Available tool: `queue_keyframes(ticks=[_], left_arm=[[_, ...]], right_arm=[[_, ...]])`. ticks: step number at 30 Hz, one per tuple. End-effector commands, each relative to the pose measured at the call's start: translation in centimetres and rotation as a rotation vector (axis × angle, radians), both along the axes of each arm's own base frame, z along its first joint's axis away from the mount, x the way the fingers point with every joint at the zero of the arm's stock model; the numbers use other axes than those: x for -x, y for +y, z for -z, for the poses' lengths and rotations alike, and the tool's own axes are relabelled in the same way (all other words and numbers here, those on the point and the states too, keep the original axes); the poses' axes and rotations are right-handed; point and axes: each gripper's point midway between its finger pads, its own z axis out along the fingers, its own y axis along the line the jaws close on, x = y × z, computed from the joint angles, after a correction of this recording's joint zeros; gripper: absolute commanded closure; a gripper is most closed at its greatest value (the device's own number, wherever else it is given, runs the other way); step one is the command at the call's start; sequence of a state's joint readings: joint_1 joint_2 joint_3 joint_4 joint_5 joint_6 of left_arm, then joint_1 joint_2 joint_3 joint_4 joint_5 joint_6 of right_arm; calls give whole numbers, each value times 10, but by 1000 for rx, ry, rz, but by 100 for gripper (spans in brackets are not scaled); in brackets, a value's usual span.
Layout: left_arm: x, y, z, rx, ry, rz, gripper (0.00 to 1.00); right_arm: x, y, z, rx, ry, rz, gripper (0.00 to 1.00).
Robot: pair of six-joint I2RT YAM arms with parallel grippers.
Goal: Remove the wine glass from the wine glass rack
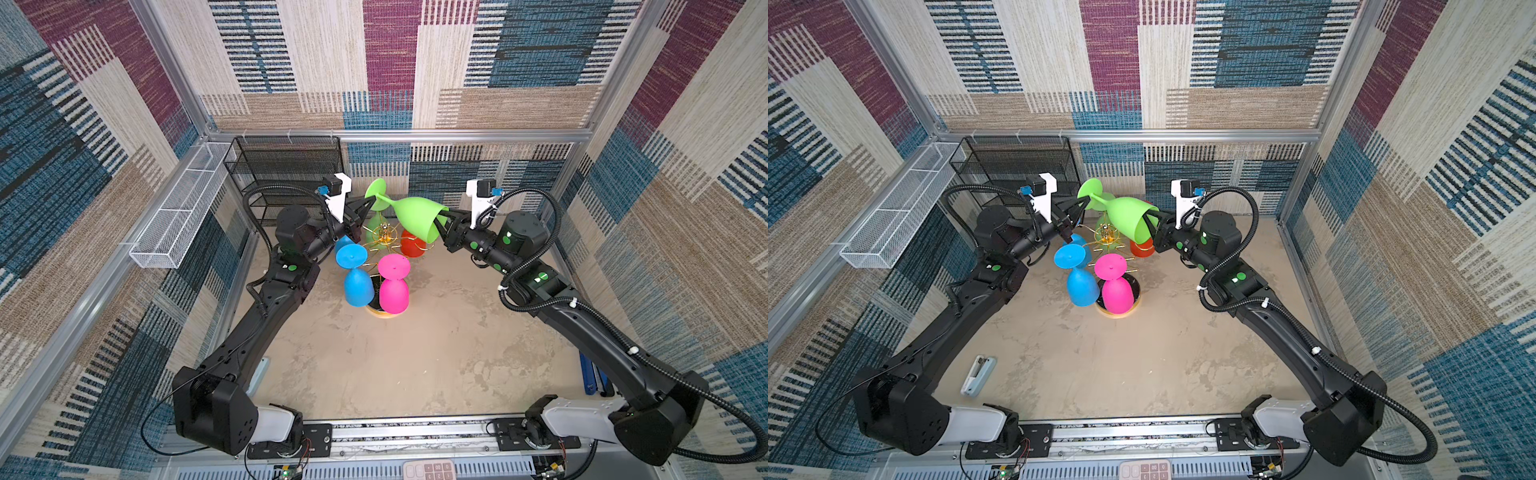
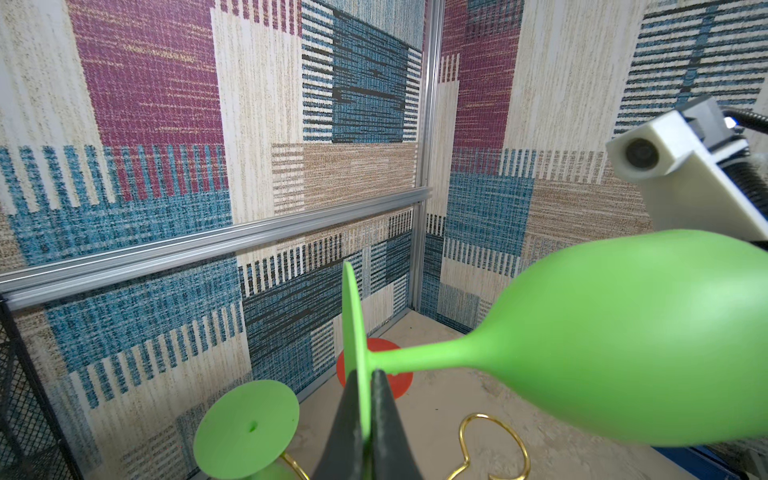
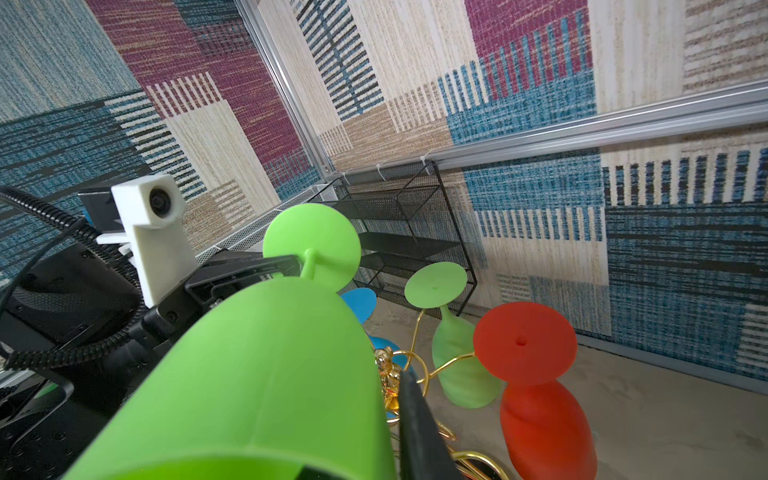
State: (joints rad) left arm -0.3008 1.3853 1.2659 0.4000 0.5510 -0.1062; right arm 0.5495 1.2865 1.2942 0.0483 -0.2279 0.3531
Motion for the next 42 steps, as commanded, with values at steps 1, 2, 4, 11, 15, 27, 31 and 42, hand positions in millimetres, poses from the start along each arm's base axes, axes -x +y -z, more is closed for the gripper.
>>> queue_keyframes(ticks=[1, 2, 4, 11, 15, 27, 31, 42], left_arm=[[3, 0, -8, 17, -22, 13, 100], [2, 1, -8, 16, -23, 10, 100], [2, 2, -9, 17, -24, 1, 99], [0, 11, -8, 3, -13, -48, 54], [-1, 32, -9, 0, 57, -87, 41], [5, 136, -2, 3, 130, -375, 26], [4, 161, 17, -10, 188, -445, 26], [5, 199, 84, 41, 279, -583, 20]], right_arm=[[5, 5, -17, -25, -57, -44, 95], [6, 5, -18, -24, -58, -44, 97], [5, 3, -19, -17, -56, -32, 99], [-6, -29, -31, 43, -40, 142, 100], [-18, -69, -39, 128, -14, 270, 100], [-54, -165, 30, 480, 313, 553, 100], [-63, -178, 62, 592, 416, 608, 100], [-94, -179, 134, 773, 608, 599, 100]])
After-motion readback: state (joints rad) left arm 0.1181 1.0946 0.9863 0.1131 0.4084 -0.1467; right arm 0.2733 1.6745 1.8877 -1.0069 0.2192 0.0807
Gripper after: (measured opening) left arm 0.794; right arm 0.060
